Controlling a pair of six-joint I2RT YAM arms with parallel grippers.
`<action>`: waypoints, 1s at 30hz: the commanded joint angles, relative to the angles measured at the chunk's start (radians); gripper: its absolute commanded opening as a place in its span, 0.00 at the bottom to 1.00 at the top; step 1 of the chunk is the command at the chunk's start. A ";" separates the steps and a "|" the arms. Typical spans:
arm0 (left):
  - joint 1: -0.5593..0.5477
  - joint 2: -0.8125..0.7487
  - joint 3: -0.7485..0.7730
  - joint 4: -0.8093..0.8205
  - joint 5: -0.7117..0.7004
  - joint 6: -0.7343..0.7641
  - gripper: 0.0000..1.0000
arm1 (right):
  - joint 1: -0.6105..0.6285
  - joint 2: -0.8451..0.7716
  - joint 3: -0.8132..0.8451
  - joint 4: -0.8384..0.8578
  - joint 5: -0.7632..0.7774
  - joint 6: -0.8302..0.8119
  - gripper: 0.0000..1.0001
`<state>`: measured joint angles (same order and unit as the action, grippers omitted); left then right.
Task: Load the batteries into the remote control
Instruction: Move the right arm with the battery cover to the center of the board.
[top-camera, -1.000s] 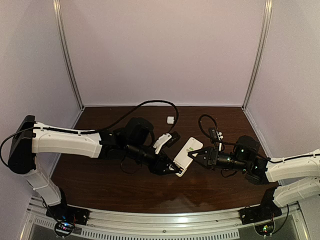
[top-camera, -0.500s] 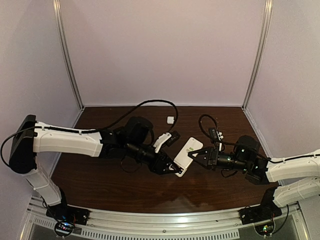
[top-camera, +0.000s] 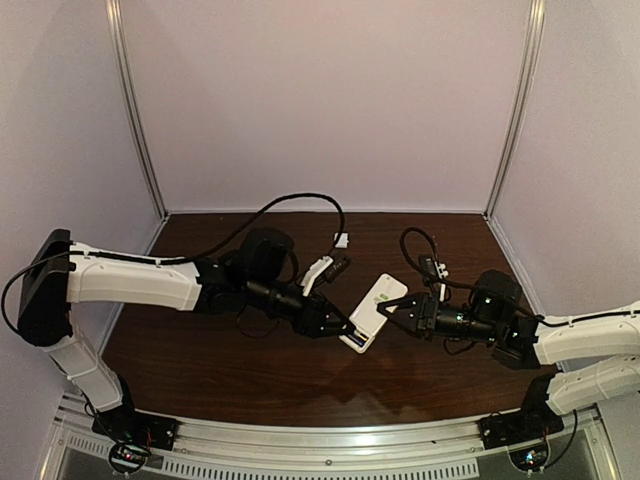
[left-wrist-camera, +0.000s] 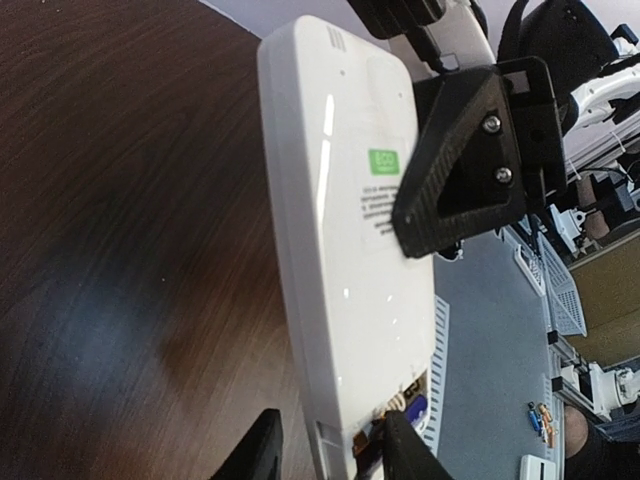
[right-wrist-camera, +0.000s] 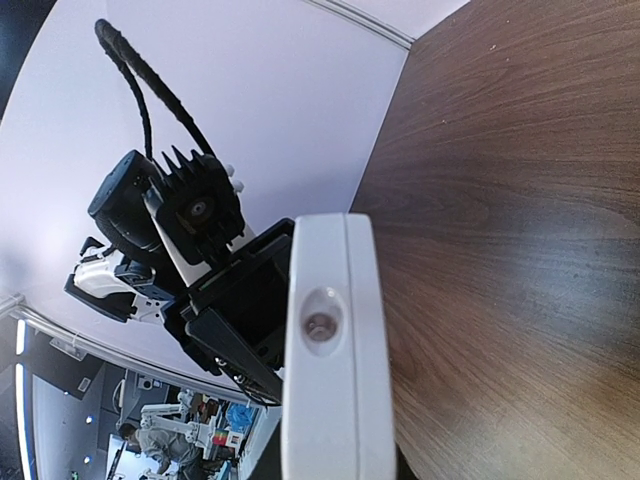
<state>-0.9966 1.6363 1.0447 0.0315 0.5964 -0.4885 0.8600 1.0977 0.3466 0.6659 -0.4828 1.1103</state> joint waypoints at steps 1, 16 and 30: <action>0.013 0.000 -0.011 0.012 -0.031 -0.001 0.32 | 0.013 -0.027 0.027 0.067 -0.025 0.014 0.00; 0.248 0.082 0.292 -0.220 -0.259 0.204 0.97 | -0.279 -0.237 0.028 -0.332 -0.059 -0.087 0.00; 0.320 0.652 1.032 -0.517 -0.556 0.271 0.95 | -0.404 -0.241 0.037 -0.378 -0.148 -0.129 0.00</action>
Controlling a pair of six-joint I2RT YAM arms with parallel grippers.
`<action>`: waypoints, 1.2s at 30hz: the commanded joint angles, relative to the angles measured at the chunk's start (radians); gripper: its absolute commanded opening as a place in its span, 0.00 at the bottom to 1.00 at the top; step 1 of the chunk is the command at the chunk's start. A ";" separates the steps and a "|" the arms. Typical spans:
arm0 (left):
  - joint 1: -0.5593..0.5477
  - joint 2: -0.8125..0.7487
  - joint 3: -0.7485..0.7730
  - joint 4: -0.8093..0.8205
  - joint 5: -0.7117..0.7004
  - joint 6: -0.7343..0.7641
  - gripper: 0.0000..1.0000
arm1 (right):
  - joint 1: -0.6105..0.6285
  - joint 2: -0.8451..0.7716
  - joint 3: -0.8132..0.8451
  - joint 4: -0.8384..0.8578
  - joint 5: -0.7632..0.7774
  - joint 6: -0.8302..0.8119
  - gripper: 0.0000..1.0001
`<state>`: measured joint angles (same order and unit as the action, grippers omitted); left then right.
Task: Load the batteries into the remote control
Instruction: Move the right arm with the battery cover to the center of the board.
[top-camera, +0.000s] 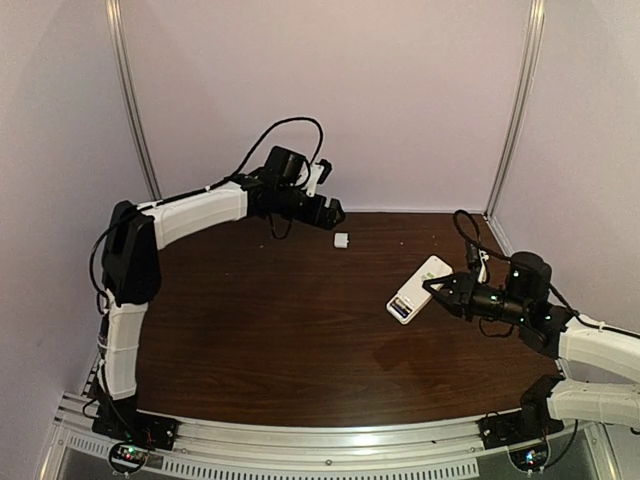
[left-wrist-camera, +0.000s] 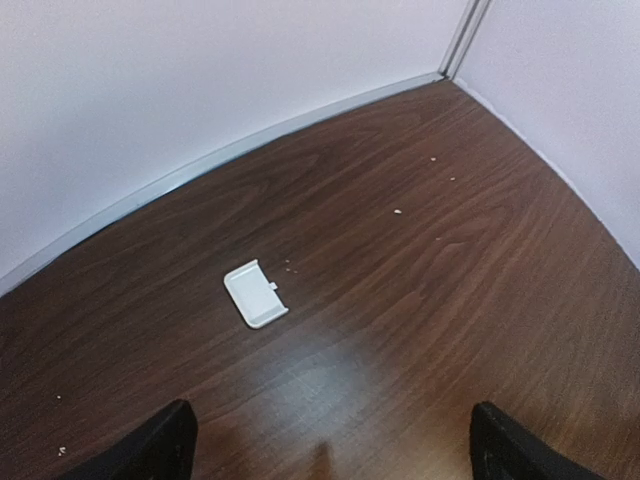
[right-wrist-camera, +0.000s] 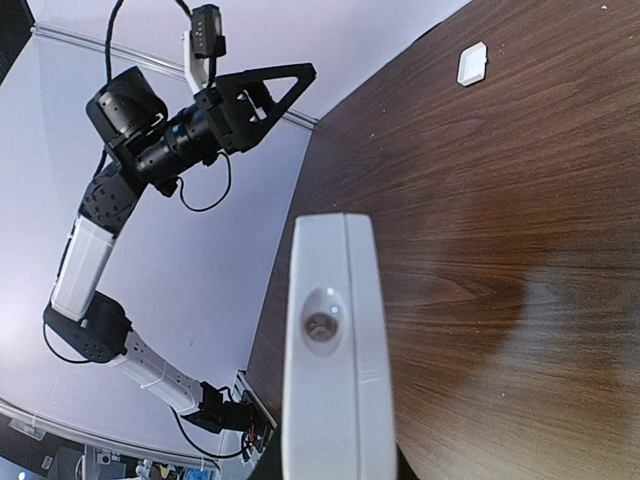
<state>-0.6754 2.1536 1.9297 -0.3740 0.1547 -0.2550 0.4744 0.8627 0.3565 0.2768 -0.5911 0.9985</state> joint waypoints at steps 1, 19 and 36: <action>-0.002 0.174 0.199 -0.126 -0.132 0.034 0.91 | -0.021 -0.008 0.027 0.011 -0.040 -0.016 0.00; 0.008 0.535 0.573 -0.130 -0.272 0.081 0.71 | -0.028 0.002 0.007 0.036 -0.056 -0.006 0.00; 0.054 0.487 0.520 -0.159 -0.242 0.051 0.76 | -0.030 0.269 0.164 0.013 -0.017 -0.161 0.00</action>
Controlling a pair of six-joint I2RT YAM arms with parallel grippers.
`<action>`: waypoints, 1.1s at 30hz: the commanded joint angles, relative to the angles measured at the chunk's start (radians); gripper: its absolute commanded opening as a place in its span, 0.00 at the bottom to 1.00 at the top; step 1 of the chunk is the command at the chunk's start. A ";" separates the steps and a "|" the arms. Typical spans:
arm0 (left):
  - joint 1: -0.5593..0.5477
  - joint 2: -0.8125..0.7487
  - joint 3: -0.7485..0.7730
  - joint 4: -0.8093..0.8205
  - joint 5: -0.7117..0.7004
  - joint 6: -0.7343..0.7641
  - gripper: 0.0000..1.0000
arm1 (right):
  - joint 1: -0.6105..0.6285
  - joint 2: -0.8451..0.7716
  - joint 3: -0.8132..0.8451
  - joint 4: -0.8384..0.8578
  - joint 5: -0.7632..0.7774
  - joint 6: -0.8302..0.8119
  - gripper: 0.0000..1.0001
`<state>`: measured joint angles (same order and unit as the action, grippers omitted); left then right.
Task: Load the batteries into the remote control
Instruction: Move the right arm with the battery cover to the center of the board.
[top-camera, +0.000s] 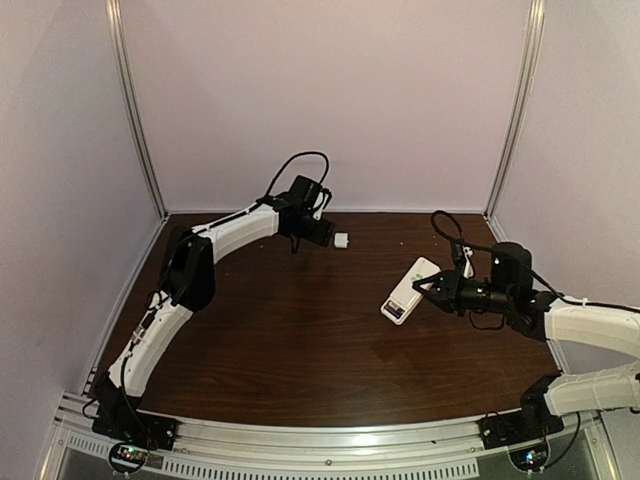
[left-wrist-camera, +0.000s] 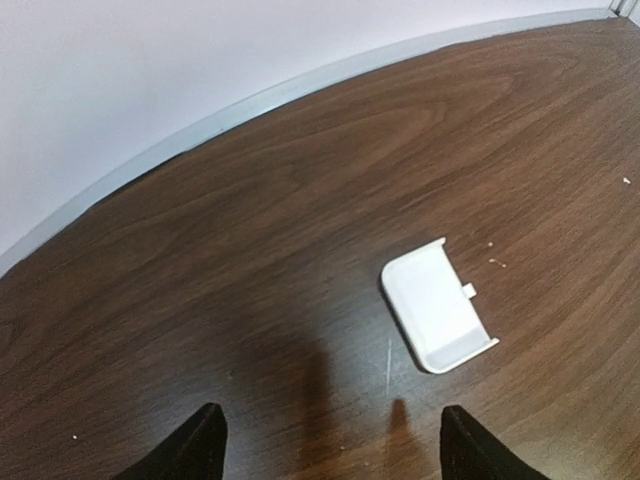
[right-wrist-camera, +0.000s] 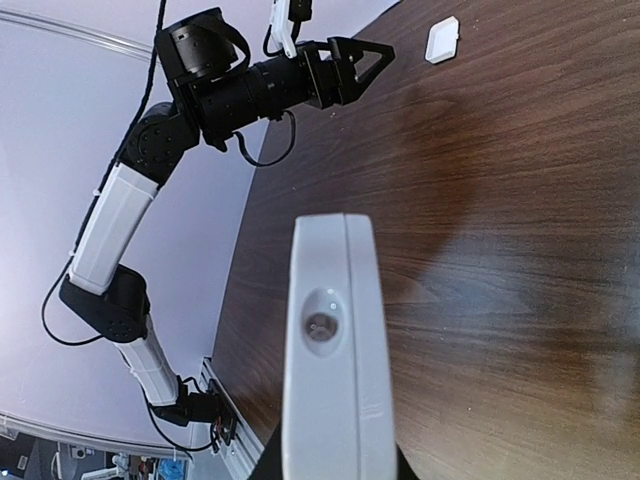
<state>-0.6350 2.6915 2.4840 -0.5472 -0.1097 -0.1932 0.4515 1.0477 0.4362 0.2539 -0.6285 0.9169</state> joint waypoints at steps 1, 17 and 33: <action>0.016 -0.070 -0.053 0.025 0.028 -0.011 0.77 | -0.007 0.111 0.108 0.036 0.037 -0.096 0.00; 0.058 -0.331 -0.352 0.114 0.064 -0.026 0.98 | -0.045 0.820 0.746 0.193 0.111 -0.175 0.00; 0.084 -0.357 -0.454 0.268 0.258 -0.038 0.97 | -0.087 1.125 1.002 0.127 0.093 -0.176 0.00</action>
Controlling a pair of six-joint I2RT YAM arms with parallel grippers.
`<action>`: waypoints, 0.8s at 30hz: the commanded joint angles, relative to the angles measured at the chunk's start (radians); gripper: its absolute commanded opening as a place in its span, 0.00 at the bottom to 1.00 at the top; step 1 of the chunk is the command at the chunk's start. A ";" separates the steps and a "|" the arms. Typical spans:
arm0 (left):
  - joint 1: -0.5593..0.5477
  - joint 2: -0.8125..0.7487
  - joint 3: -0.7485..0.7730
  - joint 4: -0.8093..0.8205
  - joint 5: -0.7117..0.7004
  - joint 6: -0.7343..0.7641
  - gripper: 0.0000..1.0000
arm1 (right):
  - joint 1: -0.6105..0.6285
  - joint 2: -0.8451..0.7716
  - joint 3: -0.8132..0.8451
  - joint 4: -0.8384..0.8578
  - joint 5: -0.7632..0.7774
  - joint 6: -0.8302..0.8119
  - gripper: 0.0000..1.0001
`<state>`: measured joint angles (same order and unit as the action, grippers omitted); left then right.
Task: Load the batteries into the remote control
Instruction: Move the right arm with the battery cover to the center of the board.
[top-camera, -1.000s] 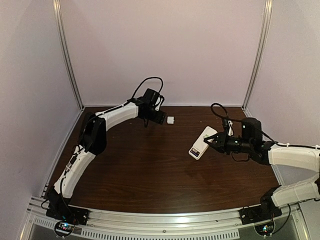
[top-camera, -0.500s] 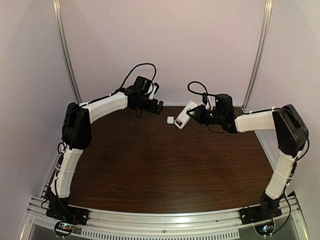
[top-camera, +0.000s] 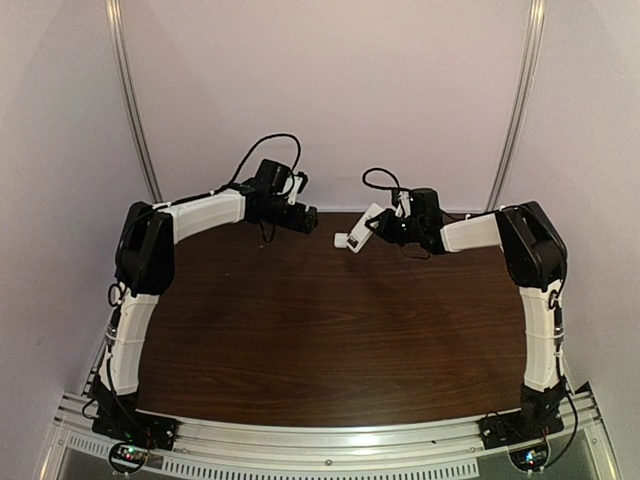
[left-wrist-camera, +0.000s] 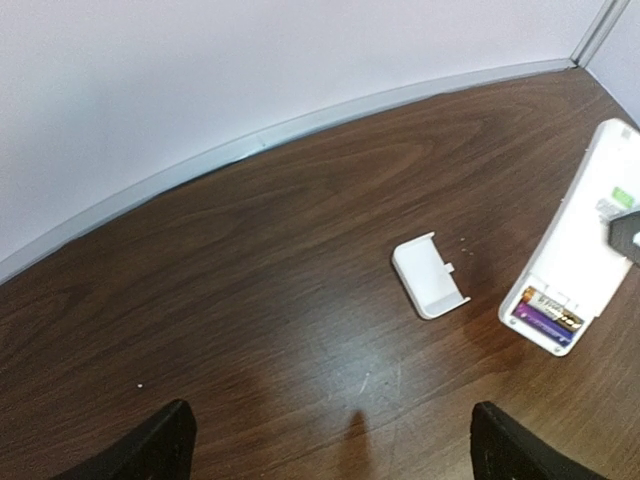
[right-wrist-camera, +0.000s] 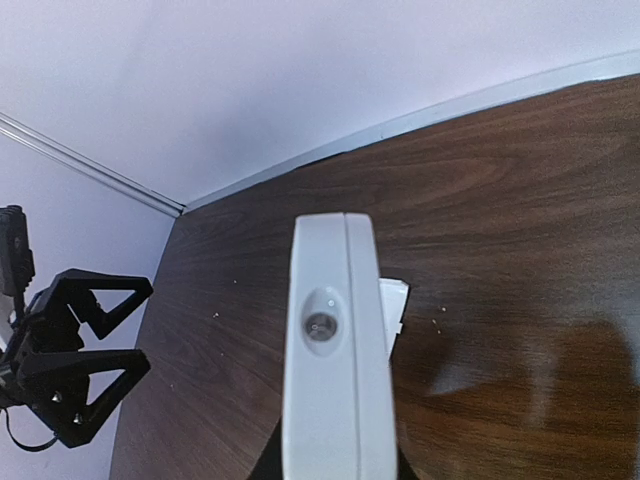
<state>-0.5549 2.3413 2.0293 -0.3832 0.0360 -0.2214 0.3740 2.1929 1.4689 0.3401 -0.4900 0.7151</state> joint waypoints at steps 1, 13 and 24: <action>0.004 0.009 0.024 0.106 0.127 -0.013 0.97 | -0.012 -0.029 -0.053 0.057 -0.055 0.037 0.00; 0.004 0.018 0.014 0.122 0.102 -0.035 0.98 | -0.024 0.069 0.073 0.063 -0.021 0.045 0.00; 0.004 -0.029 -0.049 0.145 0.083 -0.029 0.97 | -0.022 0.200 0.292 -0.008 -0.005 0.016 0.00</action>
<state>-0.5552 2.3817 1.9995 -0.2874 0.1329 -0.2584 0.3576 2.3592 1.6989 0.3454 -0.5117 0.7528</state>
